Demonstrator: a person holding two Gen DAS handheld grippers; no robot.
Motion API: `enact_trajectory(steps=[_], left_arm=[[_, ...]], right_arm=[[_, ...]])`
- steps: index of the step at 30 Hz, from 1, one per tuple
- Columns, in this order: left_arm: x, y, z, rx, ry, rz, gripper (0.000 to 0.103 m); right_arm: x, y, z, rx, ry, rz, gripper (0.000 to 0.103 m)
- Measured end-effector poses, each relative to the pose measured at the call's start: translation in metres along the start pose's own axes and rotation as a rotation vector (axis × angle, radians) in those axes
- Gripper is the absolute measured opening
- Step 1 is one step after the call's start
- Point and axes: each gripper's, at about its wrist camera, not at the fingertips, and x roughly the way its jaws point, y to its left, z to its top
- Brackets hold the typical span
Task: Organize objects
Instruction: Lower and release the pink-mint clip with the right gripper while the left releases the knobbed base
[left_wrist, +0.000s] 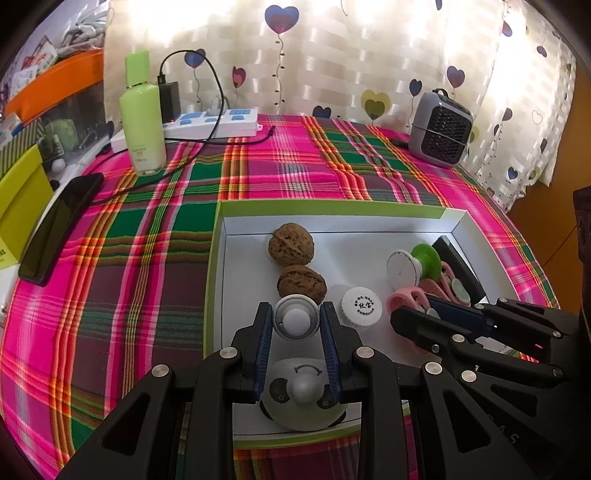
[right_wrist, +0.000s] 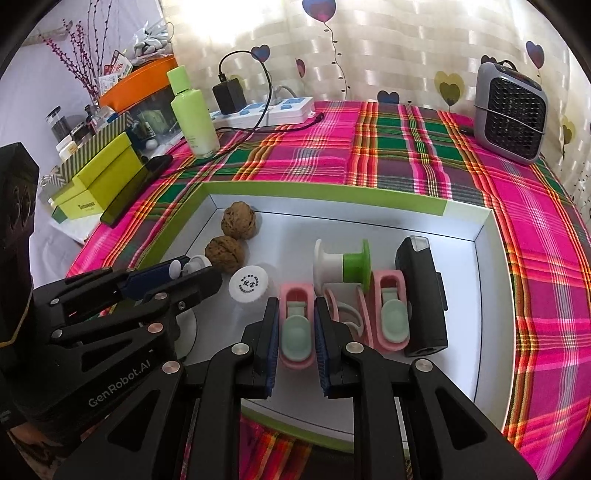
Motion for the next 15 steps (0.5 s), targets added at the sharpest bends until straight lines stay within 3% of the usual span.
enact_trajectory(steps=[15], left_arm=[[-0.0004,-0.0008,-0.0003,0.001,0.002,-0.004,0.025]], right_arm=[[-0.0004,0.0006,-0.001,0.003,-0.001,-0.004,0.018]])
